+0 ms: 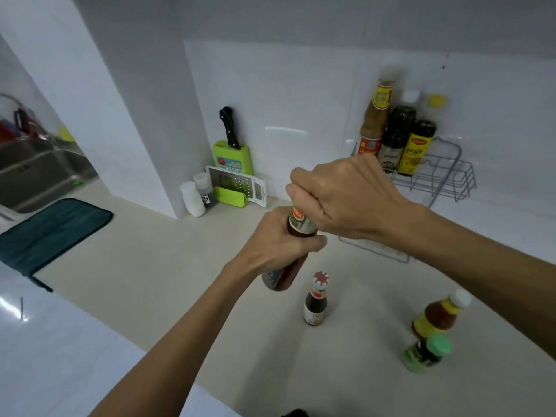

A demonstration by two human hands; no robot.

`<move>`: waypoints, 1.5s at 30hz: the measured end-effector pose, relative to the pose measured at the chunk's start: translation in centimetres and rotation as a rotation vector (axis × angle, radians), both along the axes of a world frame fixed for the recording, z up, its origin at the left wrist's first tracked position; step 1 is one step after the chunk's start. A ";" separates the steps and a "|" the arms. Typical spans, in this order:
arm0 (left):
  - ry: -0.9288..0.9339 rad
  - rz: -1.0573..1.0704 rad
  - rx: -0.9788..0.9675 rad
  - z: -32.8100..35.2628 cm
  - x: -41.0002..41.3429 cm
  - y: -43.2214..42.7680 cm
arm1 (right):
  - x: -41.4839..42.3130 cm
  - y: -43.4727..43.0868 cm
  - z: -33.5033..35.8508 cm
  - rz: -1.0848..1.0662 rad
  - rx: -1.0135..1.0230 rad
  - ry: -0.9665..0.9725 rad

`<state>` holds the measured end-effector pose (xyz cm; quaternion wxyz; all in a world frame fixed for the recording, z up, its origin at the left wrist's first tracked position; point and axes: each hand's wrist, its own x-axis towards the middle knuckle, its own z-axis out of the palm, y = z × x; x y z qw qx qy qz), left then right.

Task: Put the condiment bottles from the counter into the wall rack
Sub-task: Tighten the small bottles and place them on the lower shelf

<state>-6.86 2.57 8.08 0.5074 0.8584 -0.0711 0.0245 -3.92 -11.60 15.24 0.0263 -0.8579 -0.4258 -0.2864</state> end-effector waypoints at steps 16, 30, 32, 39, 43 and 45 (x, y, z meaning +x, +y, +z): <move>-0.057 -0.056 0.124 2.6 4.6 -4.4 | 2.7 -3.8 1.2 -0.297 -0.024 -0.001; 0.000 -0.066 0.069 1.3 7.8 -4.1 | 3.4 -5.3 2.7 -0.210 0.036 0.733; -0.048 -0.064 0.072 1.4 7.5 -4.3 | 3.3 -5.3 2.8 -0.249 0.012 0.665; -0.084 -0.188 0.084 1.3 8.0 -3.9 | 4.0 -5.6 2.0 -0.310 -0.212 0.067; -0.104 -0.211 0.058 1.2 8.2 -3.6 | 4.0 -5.1 0.8 -0.199 -0.159 0.084; -0.154 -0.115 0.062 1.3 7.9 -4.0 | 3.9 -4.3 0.3 -0.275 -0.054 0.050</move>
